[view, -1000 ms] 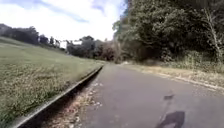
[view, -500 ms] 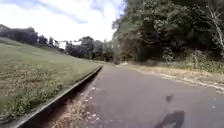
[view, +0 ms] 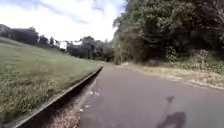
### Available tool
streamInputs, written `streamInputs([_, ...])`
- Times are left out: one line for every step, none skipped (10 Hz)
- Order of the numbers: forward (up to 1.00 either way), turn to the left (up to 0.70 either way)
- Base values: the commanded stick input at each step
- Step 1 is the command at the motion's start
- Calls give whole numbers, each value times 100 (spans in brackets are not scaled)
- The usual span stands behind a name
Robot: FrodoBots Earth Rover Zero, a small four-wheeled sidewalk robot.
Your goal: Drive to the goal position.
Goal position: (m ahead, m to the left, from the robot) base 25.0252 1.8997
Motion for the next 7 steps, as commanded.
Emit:
streamInputs([70, 2])
streamInputs([70, 2])
streamInputs([70, 2])
streamInputs([70, 0])
streamInputs([70, 0])
streamInputs([70, 0])
streamInputs([70, 0])
